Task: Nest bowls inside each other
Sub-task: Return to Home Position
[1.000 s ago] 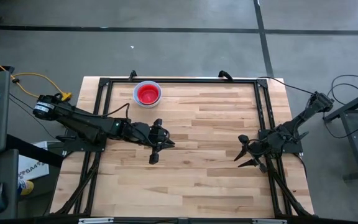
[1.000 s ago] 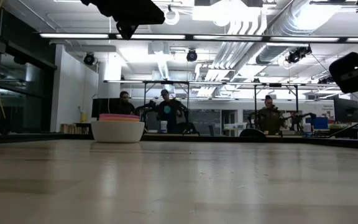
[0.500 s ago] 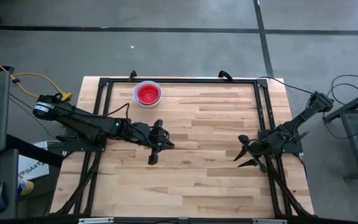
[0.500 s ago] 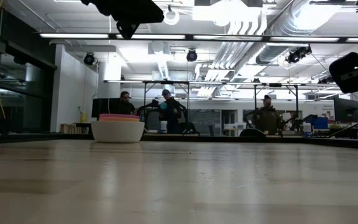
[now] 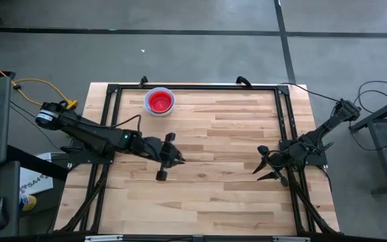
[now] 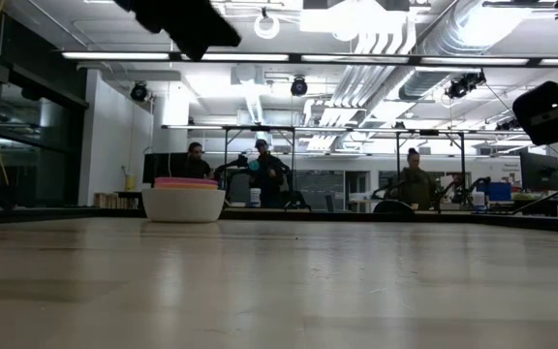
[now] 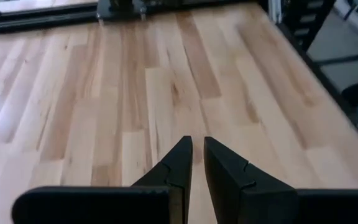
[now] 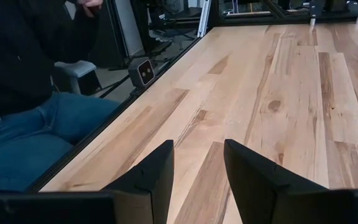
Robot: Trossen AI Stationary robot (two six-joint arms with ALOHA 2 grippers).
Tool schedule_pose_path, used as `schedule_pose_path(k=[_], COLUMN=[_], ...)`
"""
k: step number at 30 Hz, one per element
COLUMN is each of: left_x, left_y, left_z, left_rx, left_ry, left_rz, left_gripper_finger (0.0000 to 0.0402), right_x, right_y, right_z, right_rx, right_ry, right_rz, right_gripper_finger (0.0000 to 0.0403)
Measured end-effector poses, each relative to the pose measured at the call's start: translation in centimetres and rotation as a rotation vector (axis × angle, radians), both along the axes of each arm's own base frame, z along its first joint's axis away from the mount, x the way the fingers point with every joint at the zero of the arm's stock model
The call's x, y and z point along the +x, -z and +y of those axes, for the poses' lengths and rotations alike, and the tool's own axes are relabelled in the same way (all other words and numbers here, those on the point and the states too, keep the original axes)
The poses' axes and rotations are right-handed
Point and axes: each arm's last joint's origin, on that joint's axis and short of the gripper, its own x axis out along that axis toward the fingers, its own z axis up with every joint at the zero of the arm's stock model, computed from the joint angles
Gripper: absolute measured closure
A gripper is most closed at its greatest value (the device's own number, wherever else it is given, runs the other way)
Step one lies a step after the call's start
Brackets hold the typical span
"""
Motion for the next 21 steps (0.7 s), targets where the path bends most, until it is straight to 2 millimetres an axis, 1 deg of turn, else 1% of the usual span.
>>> schedule_pose_path(k=[3, 9, 12, 14, 21], left_x=[-1.3, -4.7, -6.1, -7.3, -10.0], left_y=[1.4, 4.0, 5.4, 6.6, 9.1], left_z=[-0.7, -1.7, -1.6, -1.5, -0.8], left_rx=[0.034, 0.056, 0.052, 0.079, 0.070], left_ry=[0.000, 0.012, 0.033, 0.063, 0.174], left_rz=[0.013, -0.085, -0.111, -0.117, -0.211], left_gripper_finger=[0.0359, 0.0359, 0.0359, 0.0359, 0.0359], right_x=[0.0, 0.0, 0.0, 0.0, 0.0], right_y=[0.0, 0.0, 0.0, 0.0, 0.0], right_z=[0.0, 0.0, 0.0, 0.0, 0.0], right_rx=[0.000, 0.000, 0.000, -0.001, -0.002], right_ry=[0.000, 0.000, 0.000, 0.000, 0.000], right_rz=[0.000, 0.000, 0.000, 0.001, 0.003], right_gripper_finger=[0.0268, 0.0268, 0.0268, 0.0268, 0.0268])
